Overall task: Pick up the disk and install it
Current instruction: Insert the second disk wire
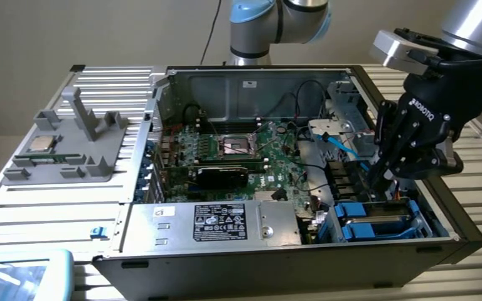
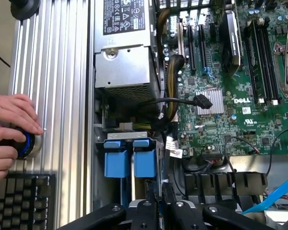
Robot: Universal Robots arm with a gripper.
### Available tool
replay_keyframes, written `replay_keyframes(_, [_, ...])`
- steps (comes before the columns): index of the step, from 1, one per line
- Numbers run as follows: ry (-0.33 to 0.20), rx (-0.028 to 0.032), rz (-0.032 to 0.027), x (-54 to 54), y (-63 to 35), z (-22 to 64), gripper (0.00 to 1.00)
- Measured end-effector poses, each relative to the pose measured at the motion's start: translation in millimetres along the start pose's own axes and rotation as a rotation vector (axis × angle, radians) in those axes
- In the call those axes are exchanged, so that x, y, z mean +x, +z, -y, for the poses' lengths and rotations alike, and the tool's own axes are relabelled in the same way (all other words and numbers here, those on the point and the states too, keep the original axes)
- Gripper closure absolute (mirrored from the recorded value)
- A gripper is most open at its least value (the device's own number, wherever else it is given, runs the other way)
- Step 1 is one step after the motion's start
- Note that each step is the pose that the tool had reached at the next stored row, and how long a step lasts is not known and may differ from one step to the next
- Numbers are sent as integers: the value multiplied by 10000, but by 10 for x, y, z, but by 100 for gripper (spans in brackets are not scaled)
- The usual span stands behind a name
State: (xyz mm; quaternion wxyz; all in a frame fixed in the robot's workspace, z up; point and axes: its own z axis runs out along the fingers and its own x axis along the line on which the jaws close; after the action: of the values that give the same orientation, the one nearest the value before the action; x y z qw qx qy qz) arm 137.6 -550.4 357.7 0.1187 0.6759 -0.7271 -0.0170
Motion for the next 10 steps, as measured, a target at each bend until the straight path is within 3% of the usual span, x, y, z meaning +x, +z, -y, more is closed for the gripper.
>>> replay_keyframes(4, [0,16,6,27,24,4,84])
replay_keyframes(8, [34,267,29,40,65,-46,84])
replay_keyframes(10, [40,298,34,55,78,-50,84])
